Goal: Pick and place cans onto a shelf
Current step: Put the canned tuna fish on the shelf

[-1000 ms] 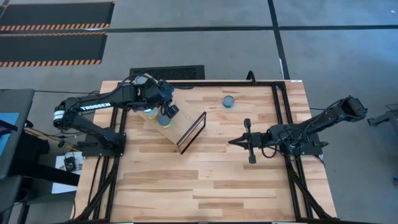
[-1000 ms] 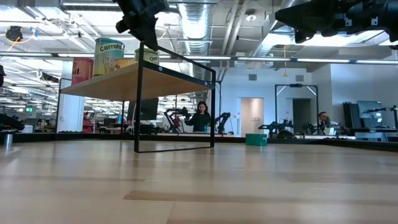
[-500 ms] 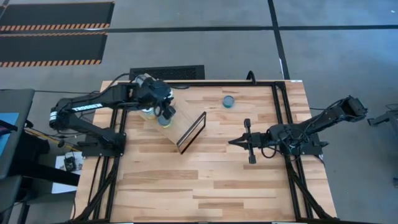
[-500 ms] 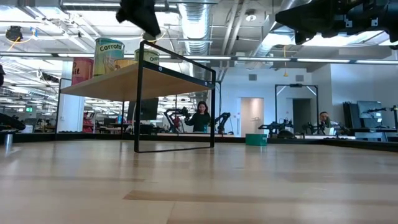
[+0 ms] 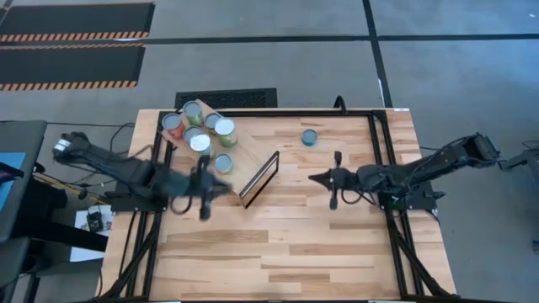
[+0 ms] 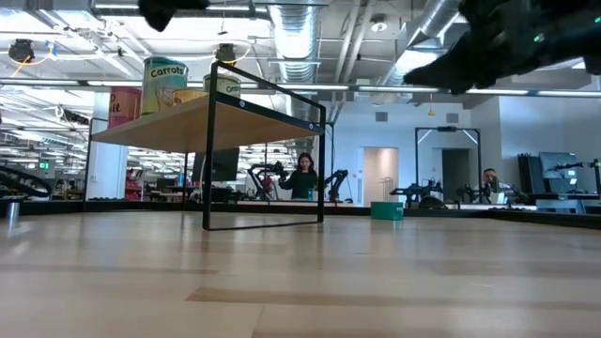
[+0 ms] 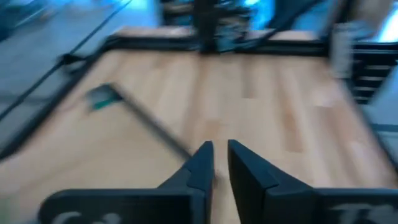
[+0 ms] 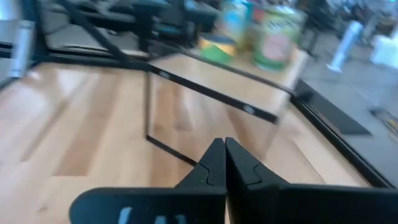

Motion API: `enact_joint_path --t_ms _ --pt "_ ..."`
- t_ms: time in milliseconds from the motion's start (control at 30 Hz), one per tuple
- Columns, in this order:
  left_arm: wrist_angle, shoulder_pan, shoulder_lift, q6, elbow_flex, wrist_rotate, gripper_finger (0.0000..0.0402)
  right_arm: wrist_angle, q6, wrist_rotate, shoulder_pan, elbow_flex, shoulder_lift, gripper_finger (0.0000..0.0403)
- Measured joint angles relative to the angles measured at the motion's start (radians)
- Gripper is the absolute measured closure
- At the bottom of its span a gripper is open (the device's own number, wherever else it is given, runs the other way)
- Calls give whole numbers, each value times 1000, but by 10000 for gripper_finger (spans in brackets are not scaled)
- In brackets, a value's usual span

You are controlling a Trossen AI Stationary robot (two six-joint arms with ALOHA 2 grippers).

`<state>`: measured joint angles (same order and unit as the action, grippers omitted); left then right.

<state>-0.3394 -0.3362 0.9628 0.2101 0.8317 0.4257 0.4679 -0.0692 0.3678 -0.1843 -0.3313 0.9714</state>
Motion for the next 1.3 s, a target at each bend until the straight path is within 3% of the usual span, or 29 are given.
enact_joint_path --t_ms 200,300,467,600,1000,1167,1300 --pt "334 -199 -77 -26 -274 32 399 -94 56 -3 180 0 0 396" --pt "474 -261 -100 -41 -371 50 397 -164 74 -61 311 0 0 396" --pt "657 -321 -133 -82 -478 57 396 -193 104 -206 530 -2 55 371" --pt "709 -339 -153 -94 -509 58 397 -200 105 -242 635 -46 160 333" --pt "713 -345 -154 -67 -511 69 397 -405 -19 -222 698 -329 527 211" --pt "713 -350 -154 -72 -511 68 397 -455 -46 -184 699 -409 625 202" --pt "713 -350 -154 -71 -511 69 397 -508 -54 -176 705 -469 697 221"
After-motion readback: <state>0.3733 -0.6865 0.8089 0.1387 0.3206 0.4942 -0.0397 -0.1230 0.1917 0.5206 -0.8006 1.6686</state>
